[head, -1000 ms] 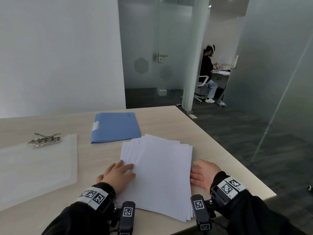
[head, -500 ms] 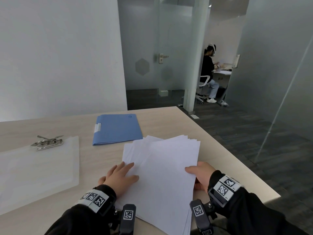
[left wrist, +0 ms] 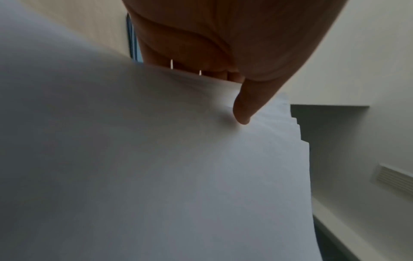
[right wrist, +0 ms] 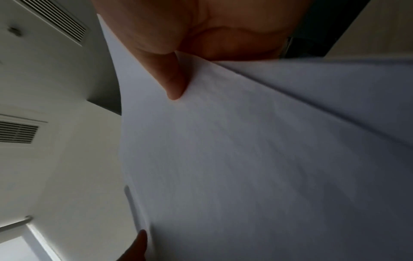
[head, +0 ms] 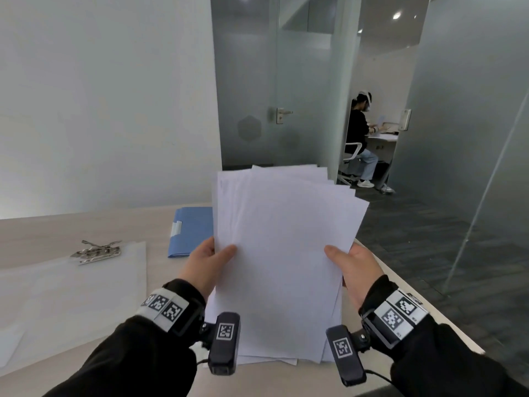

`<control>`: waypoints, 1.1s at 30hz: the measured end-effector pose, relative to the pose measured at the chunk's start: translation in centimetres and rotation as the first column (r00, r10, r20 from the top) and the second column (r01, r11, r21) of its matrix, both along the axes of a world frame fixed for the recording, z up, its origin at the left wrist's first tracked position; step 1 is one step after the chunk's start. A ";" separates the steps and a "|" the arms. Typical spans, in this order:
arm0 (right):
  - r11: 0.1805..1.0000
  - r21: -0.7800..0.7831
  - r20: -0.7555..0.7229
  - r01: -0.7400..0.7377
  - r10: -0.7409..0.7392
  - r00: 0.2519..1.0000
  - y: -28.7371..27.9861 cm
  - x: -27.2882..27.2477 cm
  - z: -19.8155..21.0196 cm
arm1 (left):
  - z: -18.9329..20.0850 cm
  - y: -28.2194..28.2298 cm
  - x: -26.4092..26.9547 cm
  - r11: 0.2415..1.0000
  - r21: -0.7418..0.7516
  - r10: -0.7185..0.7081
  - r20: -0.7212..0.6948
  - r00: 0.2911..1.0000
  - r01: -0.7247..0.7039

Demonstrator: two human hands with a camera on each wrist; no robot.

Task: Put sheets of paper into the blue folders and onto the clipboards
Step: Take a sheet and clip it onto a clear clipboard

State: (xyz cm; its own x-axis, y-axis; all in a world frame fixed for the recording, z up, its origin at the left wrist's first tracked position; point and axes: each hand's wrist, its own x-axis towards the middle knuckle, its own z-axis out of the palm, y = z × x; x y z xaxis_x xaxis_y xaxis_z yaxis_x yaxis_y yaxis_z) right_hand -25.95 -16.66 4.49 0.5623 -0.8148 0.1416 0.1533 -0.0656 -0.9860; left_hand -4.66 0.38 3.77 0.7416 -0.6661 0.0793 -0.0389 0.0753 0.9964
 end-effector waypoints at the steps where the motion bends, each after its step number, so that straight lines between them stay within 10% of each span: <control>1: 1.000 -0.015 0.036 0.014 -0.013 0.999 -0.1 0.2 0.3 | 0.7 -0.2 -0.2 0.998 -0.061 0.013 -0.023 1.000 -0.015; 33: 0.999 0.043 0.160 -0.012 0.005 0.987 0.5 0.1 -2.0 | -3.9 0.9 -2.9 0.993 -0.097 -0.058 0.058 0.997 0.064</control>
State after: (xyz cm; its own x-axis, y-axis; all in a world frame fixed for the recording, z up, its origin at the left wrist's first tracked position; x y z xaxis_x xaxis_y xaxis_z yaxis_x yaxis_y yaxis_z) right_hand -25.84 -16.17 2.49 0.5420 -0.8174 0.1950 0.3098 -0.0213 -0.9506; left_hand -7.59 1.25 -0.13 0.6927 -0.6968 0.1859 -0.0853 0.1768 0.9805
